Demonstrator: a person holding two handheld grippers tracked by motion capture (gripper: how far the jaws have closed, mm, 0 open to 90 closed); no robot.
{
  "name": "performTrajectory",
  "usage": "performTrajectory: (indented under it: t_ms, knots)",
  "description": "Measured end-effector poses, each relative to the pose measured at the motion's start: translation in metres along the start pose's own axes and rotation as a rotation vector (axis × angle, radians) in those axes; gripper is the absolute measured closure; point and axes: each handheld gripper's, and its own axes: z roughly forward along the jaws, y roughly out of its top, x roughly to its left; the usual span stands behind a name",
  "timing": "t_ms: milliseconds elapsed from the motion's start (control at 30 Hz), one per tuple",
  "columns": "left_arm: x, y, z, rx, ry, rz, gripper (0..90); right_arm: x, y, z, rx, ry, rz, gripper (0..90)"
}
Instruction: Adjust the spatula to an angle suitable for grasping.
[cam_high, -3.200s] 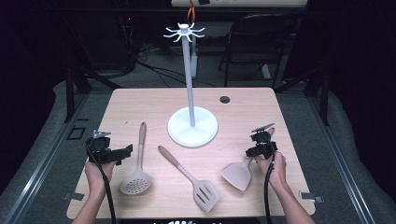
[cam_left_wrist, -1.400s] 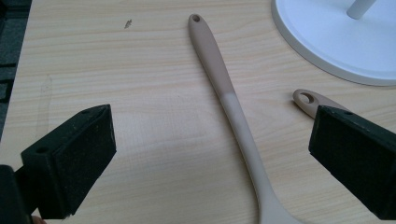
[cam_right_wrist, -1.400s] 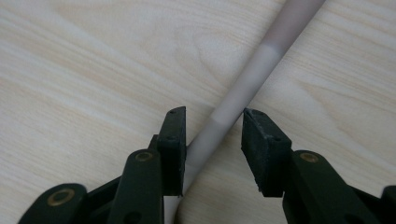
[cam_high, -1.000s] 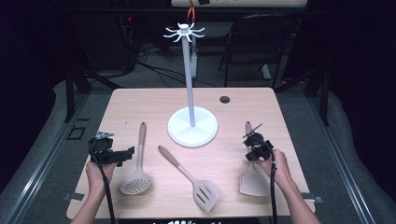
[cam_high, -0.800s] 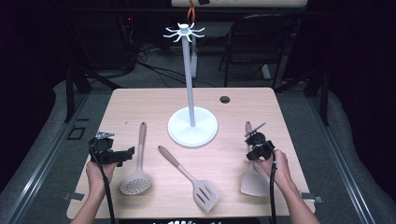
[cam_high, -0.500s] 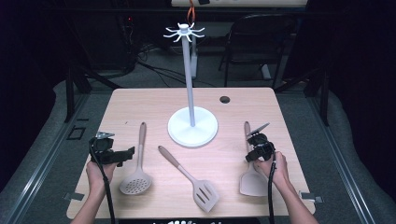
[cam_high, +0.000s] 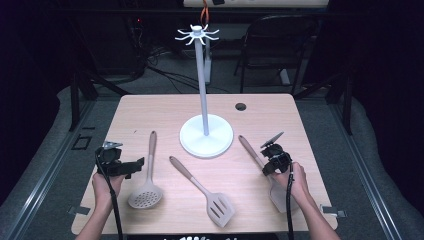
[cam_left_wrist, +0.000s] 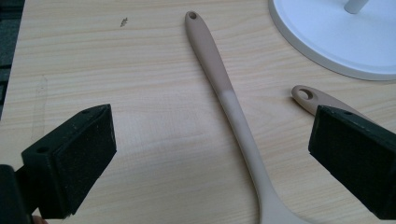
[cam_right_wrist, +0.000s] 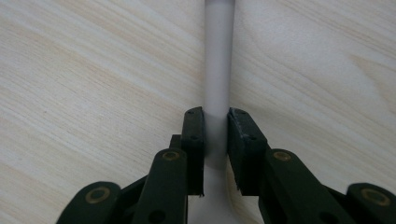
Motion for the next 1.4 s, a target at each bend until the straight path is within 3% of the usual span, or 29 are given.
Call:
performTrajectory:
  t_ms: [100,167,533,633,667,767,1000,1133,1400]
  knots:
    - [-0.001,0.000,0.001,0.003,0.001,0.004,0.7,0.002,-0.001,0.003,-0.020,-0.011,0.008,76.9]
    - [-0.001,0.000,0.001,0.006,-0.002,0.005,0.7,0.000,0.001,0.002,0.007,-0.008,-0.016,77.1]
    - [-0.006,-0.001,0.005,0.037,-0.021,0.029,0.8,-0.004,-0.001,0.004,-0.008,0.022,0.016,78.4]
    - [-0.005,-0.002,0.007,0.058,-0.029,0.036,0.8,-0.006,-0.001,0.003,-0.020,0.041,0.021,78.4]
    - [-0.005,-0.002,0.008,0.061,-0.030,0.036,0.8,-0.006,-0.001,0.003,-0.044,0.025,0.031,78.4]
    - [-0.004,-0.002,0.008,0.060,-0.030,0.034,0.8,-0.007,-0.001,-0.005,-0.055,0.024,0.012,78.5]
    - [-0.005,-0.002,0.006,0.044,-0.029,0.027,0.8,0.002,-0.002,-0.015,-0.153,0.026,-0.033,78.4]
    - [-0.006,-0.001,0.006,0.042,-0.038,0.032,0.8,0.008,-0.001,-0.023,-0.166,-0.001,-0.084,78.3]
    - [-0.014,-0.001,0.005,0.032,-0.063,0.058,0.6,0.025,0.000,-0.030,-0.239,0.029,-0.151,78.3]
